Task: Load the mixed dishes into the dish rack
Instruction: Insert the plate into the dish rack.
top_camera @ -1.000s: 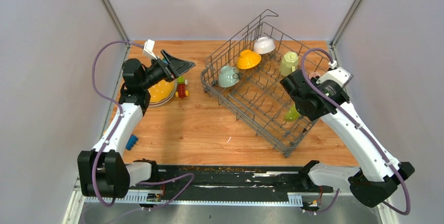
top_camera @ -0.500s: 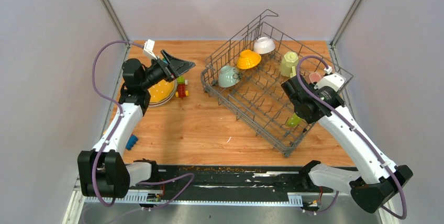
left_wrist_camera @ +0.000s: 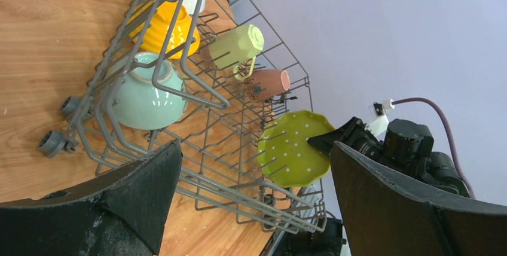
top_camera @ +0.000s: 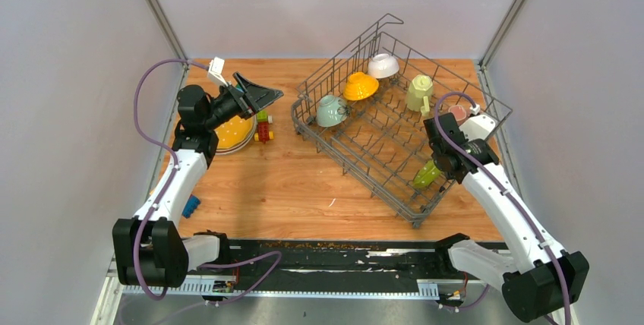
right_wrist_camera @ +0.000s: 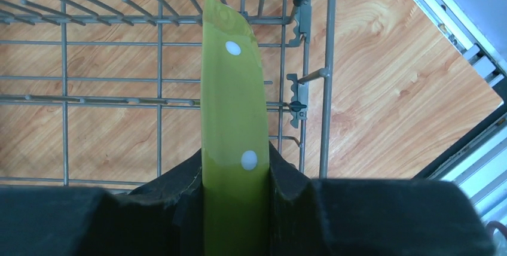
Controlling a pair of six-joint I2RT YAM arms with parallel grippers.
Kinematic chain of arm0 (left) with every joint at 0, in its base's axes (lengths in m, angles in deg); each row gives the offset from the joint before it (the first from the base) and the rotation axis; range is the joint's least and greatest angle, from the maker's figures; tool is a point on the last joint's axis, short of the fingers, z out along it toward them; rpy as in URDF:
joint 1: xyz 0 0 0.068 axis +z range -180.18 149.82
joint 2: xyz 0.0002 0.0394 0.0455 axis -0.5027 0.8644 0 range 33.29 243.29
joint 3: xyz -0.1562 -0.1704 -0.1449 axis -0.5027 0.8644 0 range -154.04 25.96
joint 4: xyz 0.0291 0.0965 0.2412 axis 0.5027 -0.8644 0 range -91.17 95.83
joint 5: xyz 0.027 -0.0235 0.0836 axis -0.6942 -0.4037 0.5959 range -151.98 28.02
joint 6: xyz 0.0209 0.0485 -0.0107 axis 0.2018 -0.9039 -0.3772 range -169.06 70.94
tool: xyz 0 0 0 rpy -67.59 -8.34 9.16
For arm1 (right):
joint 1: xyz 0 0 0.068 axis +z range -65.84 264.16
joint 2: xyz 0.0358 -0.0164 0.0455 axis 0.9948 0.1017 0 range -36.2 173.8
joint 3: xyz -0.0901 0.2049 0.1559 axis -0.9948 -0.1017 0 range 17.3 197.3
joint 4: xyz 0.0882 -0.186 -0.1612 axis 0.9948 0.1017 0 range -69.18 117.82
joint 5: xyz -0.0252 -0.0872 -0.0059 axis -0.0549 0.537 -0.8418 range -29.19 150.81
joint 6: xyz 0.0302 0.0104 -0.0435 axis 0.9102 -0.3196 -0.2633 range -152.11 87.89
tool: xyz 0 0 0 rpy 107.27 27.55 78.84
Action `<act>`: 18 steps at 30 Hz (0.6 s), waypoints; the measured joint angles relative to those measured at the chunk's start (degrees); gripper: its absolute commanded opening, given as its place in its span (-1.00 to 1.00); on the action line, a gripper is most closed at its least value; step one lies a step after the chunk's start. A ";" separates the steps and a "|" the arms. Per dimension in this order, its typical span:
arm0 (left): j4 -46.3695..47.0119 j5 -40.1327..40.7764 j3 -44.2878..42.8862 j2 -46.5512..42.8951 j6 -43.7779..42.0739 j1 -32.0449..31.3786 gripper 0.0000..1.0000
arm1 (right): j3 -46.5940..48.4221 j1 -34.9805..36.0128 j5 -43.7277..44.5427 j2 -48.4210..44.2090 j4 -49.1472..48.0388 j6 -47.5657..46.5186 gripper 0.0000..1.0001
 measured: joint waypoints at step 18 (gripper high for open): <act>0.00 0.02 0.00 0.07 -0.02 0.00 1.00 | -1.51 -2.05 -4.15 -1.70 -5.44 -9.42 -0.60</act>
